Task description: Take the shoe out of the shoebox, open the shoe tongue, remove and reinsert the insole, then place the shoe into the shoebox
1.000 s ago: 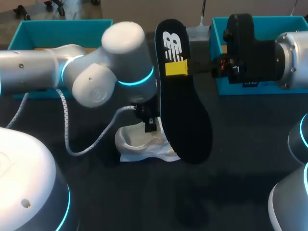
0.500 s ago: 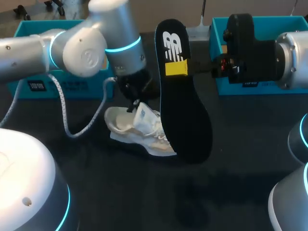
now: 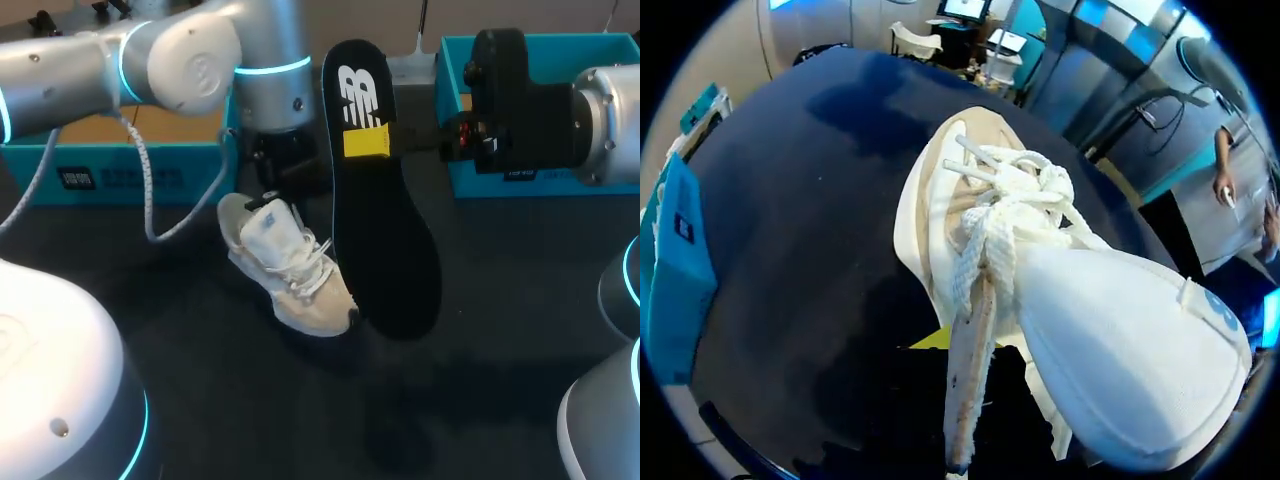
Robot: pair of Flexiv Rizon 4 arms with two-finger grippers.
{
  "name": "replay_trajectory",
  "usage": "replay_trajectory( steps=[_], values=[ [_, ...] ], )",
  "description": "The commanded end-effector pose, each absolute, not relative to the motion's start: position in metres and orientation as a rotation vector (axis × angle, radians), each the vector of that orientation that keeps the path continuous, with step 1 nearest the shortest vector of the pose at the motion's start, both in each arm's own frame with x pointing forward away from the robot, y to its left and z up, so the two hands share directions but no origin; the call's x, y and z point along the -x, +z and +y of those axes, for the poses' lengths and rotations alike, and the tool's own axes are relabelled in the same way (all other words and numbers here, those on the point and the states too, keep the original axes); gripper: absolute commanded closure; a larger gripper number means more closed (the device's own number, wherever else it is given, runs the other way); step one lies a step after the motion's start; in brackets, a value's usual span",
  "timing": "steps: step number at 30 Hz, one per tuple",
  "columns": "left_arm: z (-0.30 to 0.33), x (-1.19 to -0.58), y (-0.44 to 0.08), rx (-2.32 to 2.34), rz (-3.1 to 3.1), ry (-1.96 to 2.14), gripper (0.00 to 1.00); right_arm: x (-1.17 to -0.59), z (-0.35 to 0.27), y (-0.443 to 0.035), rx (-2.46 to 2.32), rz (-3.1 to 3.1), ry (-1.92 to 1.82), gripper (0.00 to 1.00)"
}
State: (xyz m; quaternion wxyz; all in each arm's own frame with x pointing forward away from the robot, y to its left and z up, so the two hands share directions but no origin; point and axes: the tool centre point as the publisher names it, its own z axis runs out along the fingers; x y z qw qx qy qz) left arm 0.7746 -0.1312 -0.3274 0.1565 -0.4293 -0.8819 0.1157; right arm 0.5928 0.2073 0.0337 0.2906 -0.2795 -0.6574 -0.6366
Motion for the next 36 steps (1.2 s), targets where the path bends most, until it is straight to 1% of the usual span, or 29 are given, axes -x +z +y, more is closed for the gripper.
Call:
replay_trajectory(
  steps=[1,25,29,36],
  values=[
    [-0.138,-0.768,-0.320,1.771,-2.164,0.169,1.00,-0.594,0.211,0.033,0.746,-1.753,-1.698,1.00],
    [-0.141,-0.764,-0.317,1.816,-2.141,0.201,1.00,-0.594,0.211,0.033,0.746,-1.753,-1.698,1.00],
    [-0.153,-0.760,-0.318,1.855,-2.116,0.174,1.00,-0.594,0.211,0.033,0.746,-1.753,-1.698,1.00],
    [-0.180,-0.755,-0.338,1.920,-2.063,0.140,1.00,-0.594,0.211,0.033,0.746,-1.753,-1.698,1.00]
  ],
)
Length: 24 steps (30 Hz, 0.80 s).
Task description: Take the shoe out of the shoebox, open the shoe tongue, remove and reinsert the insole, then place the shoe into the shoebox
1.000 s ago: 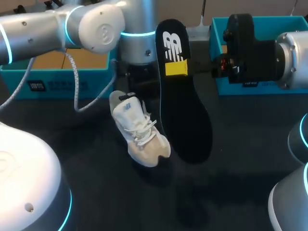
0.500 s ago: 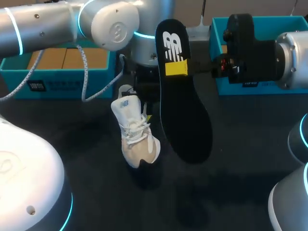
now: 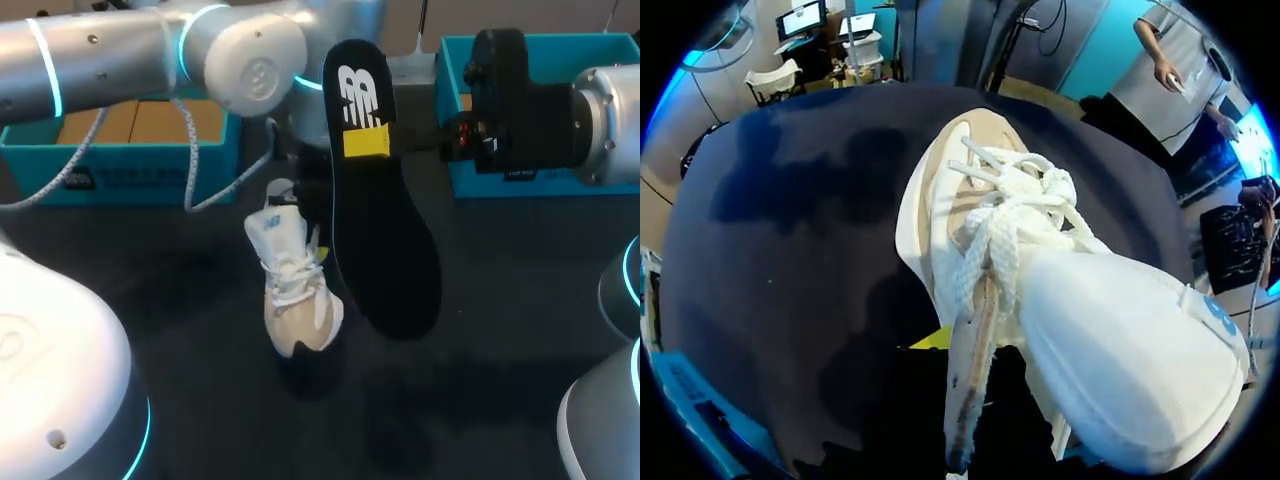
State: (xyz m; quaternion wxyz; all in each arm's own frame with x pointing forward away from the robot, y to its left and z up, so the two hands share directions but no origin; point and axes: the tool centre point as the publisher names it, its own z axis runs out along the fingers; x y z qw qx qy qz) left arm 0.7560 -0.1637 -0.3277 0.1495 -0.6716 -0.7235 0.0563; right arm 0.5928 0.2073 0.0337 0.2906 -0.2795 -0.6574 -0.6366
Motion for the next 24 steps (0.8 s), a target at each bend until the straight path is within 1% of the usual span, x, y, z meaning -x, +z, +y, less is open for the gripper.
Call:
replay_trajectory(
  steps=[1,12,24],
  values=[
    [-0.183,-0.754,-0.339,1.927,-2.062,0.138,1.00,-0.594,0.211,0.033,0.746,-1.753,-1.698,1.00],
    [-0.209,-0.738,-0.356,1.921,-2.003,0.031,1.00,-0.594,0.211,0.033,0.746,-1.753,-1.698,1.00],
    [-0.215,-0.731,-0.359,1.889,-2.011,-0.007,1.00,-0.594,0.211,0.033,0.746,-1.753,-1.698,1.00]
  ],
)
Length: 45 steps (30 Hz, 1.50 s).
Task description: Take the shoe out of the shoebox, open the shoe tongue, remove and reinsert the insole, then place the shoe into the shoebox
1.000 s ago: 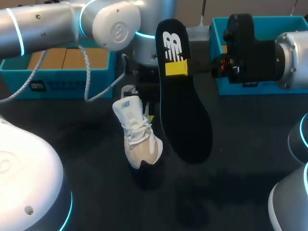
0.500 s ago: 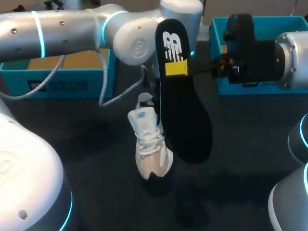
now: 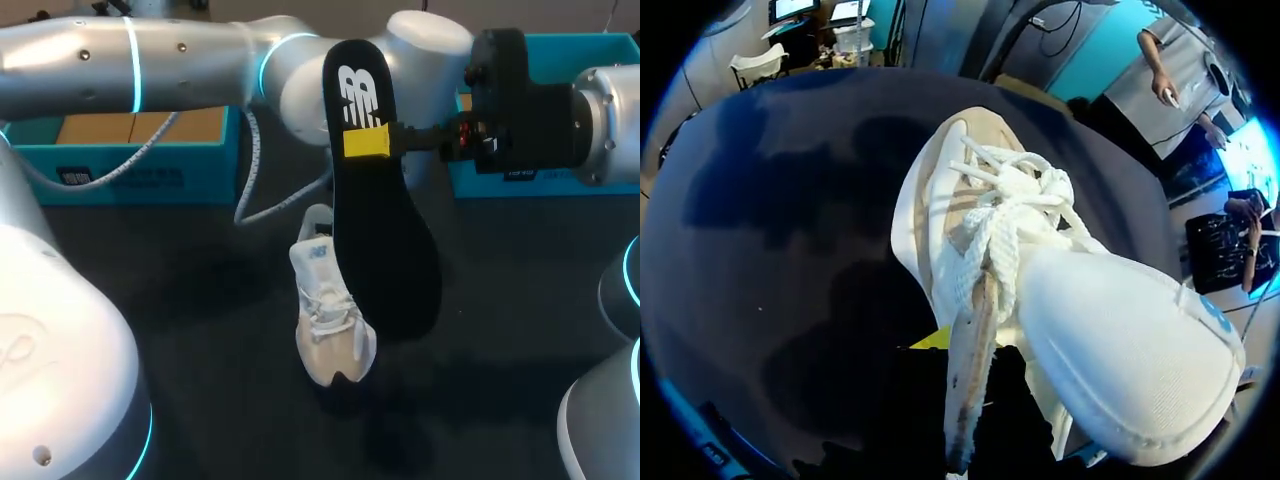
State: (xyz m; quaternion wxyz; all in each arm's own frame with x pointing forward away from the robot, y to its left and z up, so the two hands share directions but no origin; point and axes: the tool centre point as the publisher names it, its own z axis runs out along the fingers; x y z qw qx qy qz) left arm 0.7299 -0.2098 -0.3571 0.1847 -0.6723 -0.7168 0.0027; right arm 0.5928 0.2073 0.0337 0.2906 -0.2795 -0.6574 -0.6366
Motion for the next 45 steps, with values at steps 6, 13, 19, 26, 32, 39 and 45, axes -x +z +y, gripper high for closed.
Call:
replay_trajectory(
  steps=[6,13,19,26,32,39,45],
  values=[
    [-0.220,-0.732,-0.371,1.870,-2.017,-0.006,1.00,-0.594,0.211,0.033,0.746,-1.753,-1.698,1.00],
    [-0.221,-0.735,-0.389,1.840,-2.019,-0.015,1.00,-0.594,0.211,0.033,0.746,-1.753,-1.698,1.00],
    [-0.222,-0.735,-0.390,1.817,-2.027,-0.016,0.94,-0.594,0.211,0.033,0.746,-1.753,-1.698,1.00],
    [-0.224,-0.734,-0.381,1.865,-1.987,0.000,0.00,-0.594,0.211,0.033,0.746,-1.753,-1.698,1.00],
    [-0.224,-0.740,-0.368,1.886,-2.012,0.025,0.00,-0.594,0.211,0.033,0.746,-1.753,-1.698,1.00],
    [-0.227,-0.752,-0.343,1.945,-2.074,0.068,0.00,-0.594,0.211,0.033,0.746,-1.753,-1.698,1.00],
    [-0.236,-0.768,-0.313,2.045,-2.098,0.232,0.00,-0.594,0.211,0.033,0.746,-1.753,-1.698,1.00]
  ],
)
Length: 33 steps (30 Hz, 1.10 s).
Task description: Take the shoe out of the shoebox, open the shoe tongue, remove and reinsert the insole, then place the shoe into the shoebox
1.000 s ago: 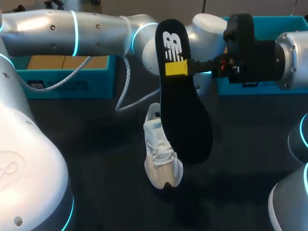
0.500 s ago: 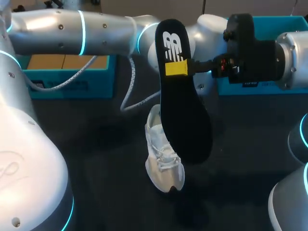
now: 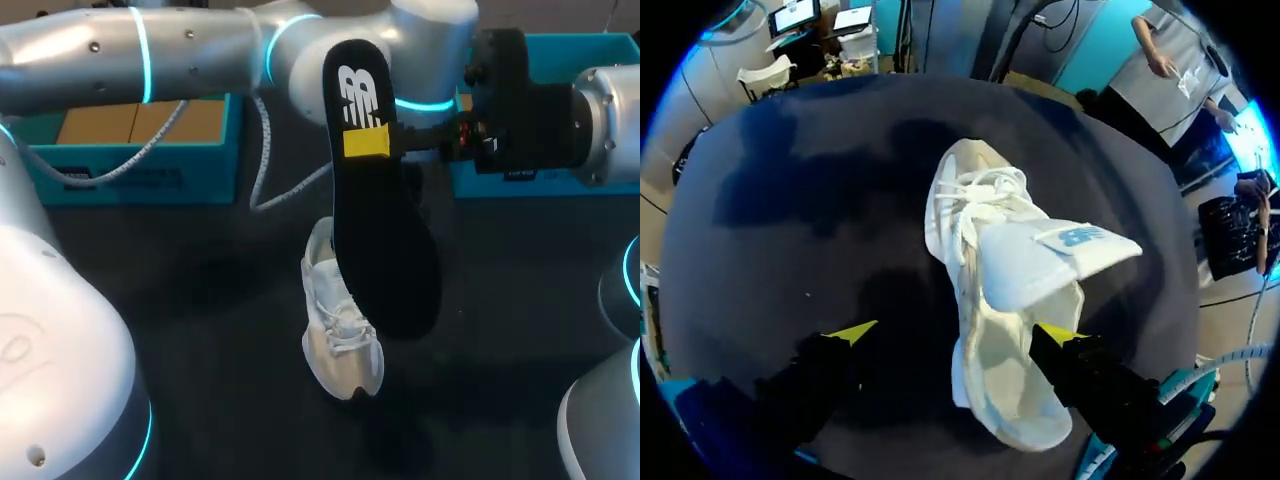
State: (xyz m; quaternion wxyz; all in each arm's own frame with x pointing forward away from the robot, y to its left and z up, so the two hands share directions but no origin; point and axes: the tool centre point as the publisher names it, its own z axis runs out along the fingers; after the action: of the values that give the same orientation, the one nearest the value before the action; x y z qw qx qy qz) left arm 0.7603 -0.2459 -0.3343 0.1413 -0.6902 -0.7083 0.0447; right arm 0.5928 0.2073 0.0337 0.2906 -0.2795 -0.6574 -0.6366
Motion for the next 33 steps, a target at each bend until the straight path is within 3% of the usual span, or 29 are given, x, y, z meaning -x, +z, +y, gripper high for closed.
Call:
replay_trajectory(
  steps=[1,15,33],
  values=[
    [-0.237,-0.769,-0.310,2.055,-2.106,0.250,0.00,-0.594,0.211,0.033,0.746,-1.753,-1.698,1.00],
    [-0.254,-0.784,-0.249,2.322,-2.300,0.397,0.00,-0.594,0.211,0.033,0.746,-1.753,-1.698,1.00],
    [-0.233,-0.817,-0.200,2.496,-2.410,0.670,0.00,-0.650,0.160,0.026,1.079,-1.589,-1.727,1.00]
  ],
)
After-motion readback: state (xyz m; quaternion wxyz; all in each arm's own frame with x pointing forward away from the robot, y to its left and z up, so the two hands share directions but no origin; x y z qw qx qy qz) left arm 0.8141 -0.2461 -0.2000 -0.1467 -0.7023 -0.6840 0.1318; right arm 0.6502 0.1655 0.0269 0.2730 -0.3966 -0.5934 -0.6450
